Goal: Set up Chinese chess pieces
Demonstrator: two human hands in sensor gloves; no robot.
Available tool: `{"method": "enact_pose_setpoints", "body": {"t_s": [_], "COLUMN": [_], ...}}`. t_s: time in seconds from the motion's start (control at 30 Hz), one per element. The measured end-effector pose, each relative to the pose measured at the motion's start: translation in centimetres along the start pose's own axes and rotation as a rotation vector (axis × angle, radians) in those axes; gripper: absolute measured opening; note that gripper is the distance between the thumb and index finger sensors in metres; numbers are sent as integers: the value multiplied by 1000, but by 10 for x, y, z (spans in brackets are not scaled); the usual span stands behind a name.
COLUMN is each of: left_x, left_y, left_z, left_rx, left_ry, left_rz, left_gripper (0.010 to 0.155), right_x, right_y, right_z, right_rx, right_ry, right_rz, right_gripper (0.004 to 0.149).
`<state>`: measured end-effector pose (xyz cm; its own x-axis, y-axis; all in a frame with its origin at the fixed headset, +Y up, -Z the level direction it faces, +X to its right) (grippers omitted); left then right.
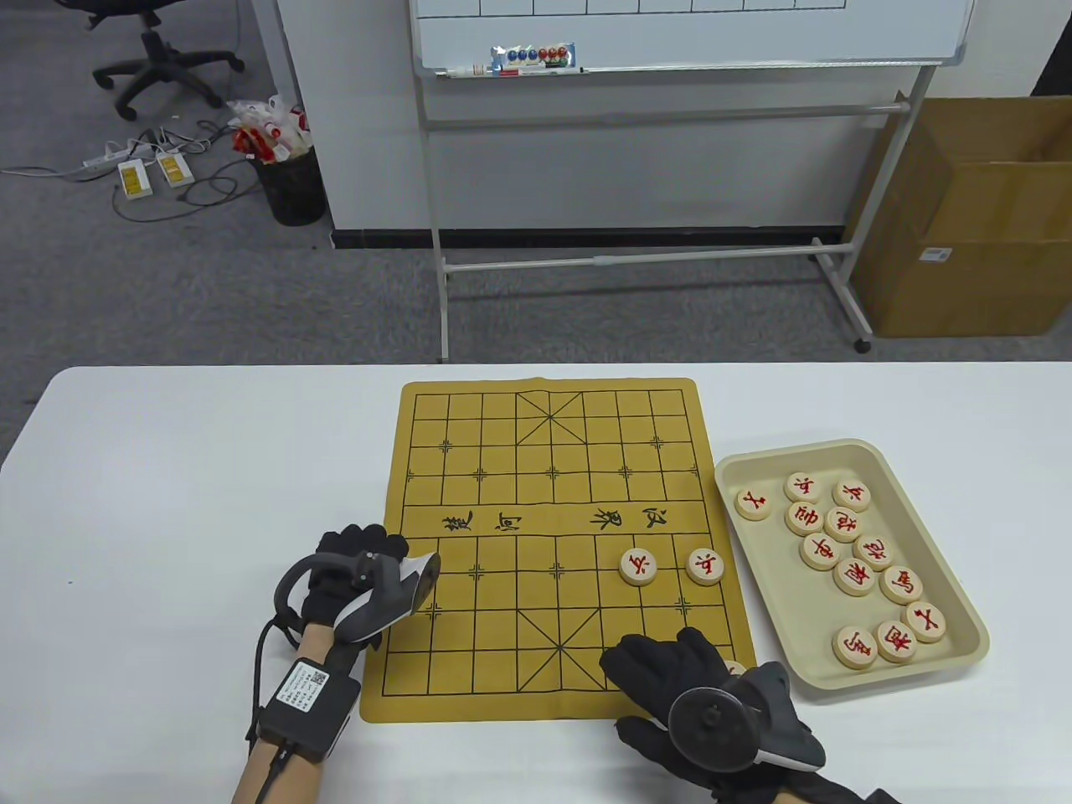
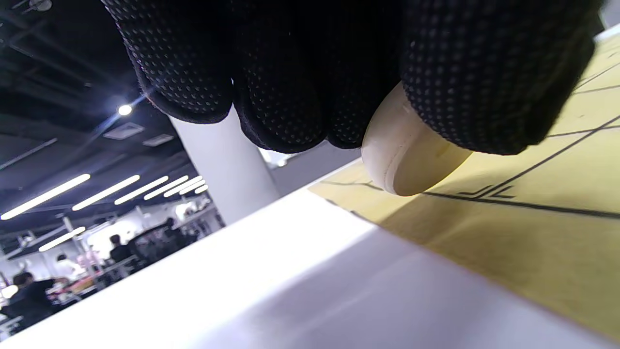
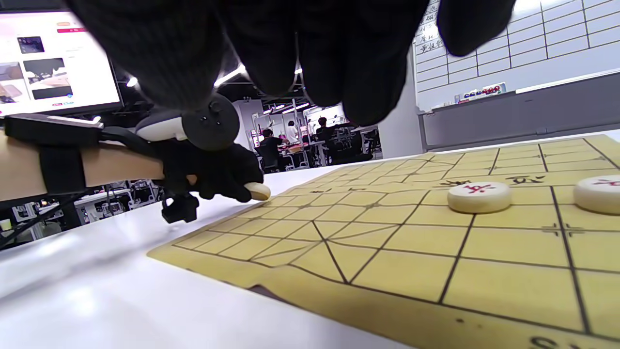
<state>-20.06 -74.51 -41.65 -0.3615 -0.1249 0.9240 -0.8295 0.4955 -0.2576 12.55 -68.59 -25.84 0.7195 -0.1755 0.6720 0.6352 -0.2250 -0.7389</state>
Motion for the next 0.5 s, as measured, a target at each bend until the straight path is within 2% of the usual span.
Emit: {"method": "enact_pose_setpoints", "body": {"t_s": [0.1,0.17,0.2,0.33,0.5], "left_x": [-1,-3,-1,-4,-1], "left_y": [-10,-15,-16,-12,-7], "left_z": [5,8,6,1,-40], "left_rx": [-45,-65,-87,-70,58], "left_ry": [65,174,136,228,102], "left_rz": [58,100,89,100,59], "left_gripper": [54,51,51,53,62], "right_x": [0,0,0,-1,0], "right_y": [0,0,0,0,5], "right_z": [0,0,0,0,3], "right_rx": [-2,-4,-4,-1,-7], "right_ry": [-3,-4,-6,-5,27], "right_rz": [-2,-4,-4,-8,-39], "right_gripper": [72,71,72,72,71]}}
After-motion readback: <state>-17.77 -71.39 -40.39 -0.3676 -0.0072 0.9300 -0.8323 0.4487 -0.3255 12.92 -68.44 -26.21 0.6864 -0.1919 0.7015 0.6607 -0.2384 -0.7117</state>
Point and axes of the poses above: the tracker on the back of each hand, its own y axis roughly to the little-finger side, its own x axis roughly from the fingertips to the wrist, z = x × y, the point moved 1 cm from there along -x, roughly from the wrist to the fingertips, and after that the axes turned 12 degrees about z, right-handed, at the moved point
